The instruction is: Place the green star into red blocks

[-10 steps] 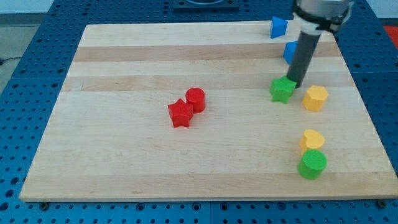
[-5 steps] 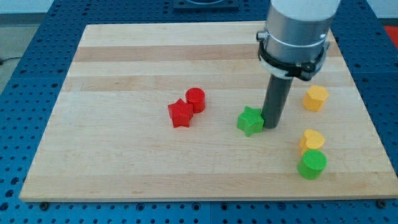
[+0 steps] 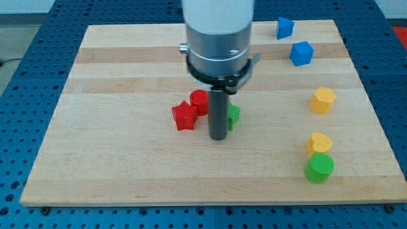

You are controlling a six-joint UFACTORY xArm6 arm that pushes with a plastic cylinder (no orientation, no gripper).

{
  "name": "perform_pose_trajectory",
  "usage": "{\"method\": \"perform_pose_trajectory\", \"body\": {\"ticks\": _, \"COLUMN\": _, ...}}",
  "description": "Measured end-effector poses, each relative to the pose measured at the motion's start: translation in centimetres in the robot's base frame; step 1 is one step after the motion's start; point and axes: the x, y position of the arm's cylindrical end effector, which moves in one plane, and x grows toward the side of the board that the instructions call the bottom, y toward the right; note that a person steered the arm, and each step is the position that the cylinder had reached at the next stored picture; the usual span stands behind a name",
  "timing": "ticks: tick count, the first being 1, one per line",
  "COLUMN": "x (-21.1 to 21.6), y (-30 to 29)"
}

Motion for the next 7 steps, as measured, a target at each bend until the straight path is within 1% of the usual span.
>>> {"method": "perform_pose_trajectory", "body": {"ticks": 1, "x": 0.2, "y": 4.4}}
{"method": "perform_pose_trajectory", "body": {"ticks": 2, "x": -2.5, "y": 7.8}}
{"method": "perform_pose_trajectory", "body": {"ticks": 3, "x": -4.8, "y": 6.8}}
{"method": "perform_pose_trajectory", "body": {"ticks": 5, "x": -2.4, "y": -0.6}}
{"method": "perform_pose_trajectory", "body": {"ticks": 6, "x": -2.4, "y": -3.5}}
{"method": "perform_pose_trajectory", "body": {"ticks": 7, "x": -3.7, "y": 1.8}}
